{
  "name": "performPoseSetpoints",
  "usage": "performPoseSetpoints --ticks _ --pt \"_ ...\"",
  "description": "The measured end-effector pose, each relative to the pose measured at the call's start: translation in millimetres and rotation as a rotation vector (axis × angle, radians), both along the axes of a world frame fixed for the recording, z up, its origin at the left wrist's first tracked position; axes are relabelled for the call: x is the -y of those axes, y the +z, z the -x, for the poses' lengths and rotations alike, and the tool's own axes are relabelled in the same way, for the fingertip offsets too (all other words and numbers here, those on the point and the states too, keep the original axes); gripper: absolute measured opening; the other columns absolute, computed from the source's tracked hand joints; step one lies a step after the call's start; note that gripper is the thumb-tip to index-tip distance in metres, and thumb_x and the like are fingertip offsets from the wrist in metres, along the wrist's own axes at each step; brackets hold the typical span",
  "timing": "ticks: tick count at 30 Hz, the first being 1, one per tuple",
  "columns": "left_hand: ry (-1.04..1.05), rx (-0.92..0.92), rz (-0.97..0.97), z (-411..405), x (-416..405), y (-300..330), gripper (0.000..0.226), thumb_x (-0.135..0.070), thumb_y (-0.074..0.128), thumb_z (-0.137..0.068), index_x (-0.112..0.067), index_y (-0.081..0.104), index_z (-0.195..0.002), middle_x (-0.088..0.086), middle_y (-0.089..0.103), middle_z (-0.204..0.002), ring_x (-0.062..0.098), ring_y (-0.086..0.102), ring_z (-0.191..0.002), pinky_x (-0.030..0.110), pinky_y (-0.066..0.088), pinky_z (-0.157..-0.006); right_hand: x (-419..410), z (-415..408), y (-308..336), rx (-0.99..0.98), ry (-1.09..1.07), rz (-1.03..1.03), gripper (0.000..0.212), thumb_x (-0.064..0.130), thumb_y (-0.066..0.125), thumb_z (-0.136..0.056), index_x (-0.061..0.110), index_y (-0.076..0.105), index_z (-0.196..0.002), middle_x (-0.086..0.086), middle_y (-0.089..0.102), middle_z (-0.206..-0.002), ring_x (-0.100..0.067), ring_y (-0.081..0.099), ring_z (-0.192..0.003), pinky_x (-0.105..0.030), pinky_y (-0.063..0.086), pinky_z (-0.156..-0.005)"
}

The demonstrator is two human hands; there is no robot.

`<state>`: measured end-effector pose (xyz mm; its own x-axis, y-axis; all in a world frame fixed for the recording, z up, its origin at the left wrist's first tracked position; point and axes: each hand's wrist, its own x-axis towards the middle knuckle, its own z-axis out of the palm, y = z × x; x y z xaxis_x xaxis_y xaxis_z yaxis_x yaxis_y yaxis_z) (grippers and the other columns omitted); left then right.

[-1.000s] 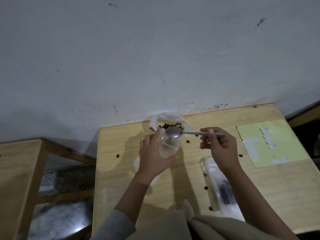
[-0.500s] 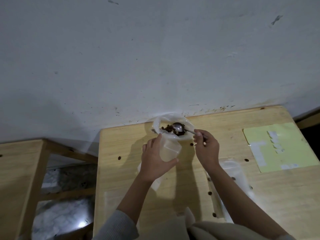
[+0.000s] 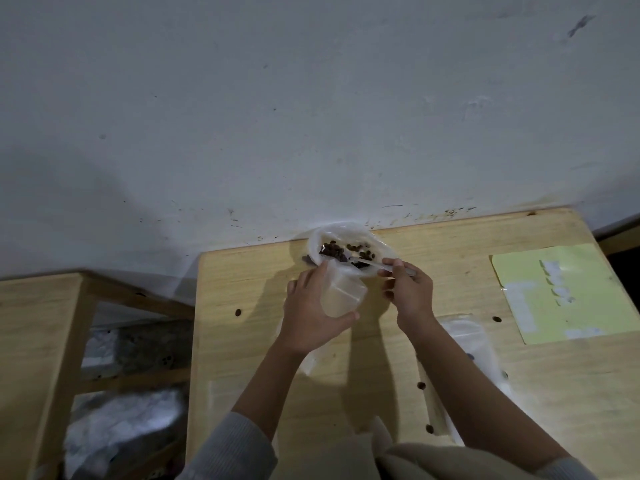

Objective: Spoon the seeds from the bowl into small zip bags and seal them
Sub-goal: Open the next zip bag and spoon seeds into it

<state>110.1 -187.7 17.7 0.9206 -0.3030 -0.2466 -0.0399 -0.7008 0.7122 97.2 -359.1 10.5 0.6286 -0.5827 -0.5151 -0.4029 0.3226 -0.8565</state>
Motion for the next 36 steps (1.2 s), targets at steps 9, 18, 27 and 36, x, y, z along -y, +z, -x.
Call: performPoseSetpoints --ticks 9,18,27,36 --pt "0.056 0.049 -0.055 8 -4 8 0.1 -0.05 0.078 -0.064 -0.026 0.027 -0.147 -0.005 0.039 -0.13 0.017 0.03 -0.114 0.035 0.036 -0.098 21 31 40 0.159 0.046 0.008 0.026 0.017 0.047 -0.098 0.014 0.069 -0.085 -0.004 0.064 -0.072 -0.013 0.052 -0.061 -0.027 0.046 -0.055" --pt "0.079 0.124 -0.041 8 2 16 0.099 -0.048 0.078 -0.064 -0.027 0.027 -0.146 -0.004 0.039 -0.134 0.02 0.032 -0.117 0.026 0.027 -0.094 32 54 54 0.276 0.101 0.097 0.026 0.014 0.046 -0.098 0.014 0.069 -0.086 -0.003 0.061 -0.072 -0.011 0.056 -0.067 -0.031 0.048 -0.061" --pt "0.113 0.055 -0.003 10 1 8 0.101 -0.05 0.078 -0.063 -0.027 0.026 -0.146 -0.005 0.038 -0.131 0.015 0.027 -0.115 0.038 0.037 -0.098 24 24 20 0.164 0.114 0.321 0.019 0.019 0.051 -0.097 0.019 0.07 -0.096 0.003 0.068 -0.077 -0.012 0.062 -0.077 -0.029 0.047 -0.069" --pt "0.084 0.002 0.035 -3 -2 1 0.095 -0.047 0.079 -0.065 -0.029 0.03 -0.144 -0.007 0.034 -0.136 0.008 0.024 -0.117 0.031 0.032 -0.096 -2 -9 -3 0.023 0.232 0.335 0.022 0.021 0.051 -0.097 0.012 0.07 -0.102 0.001 0.069 -0.079 -0.018 0.064 -0.081 -0.027 0.047 -0.068"
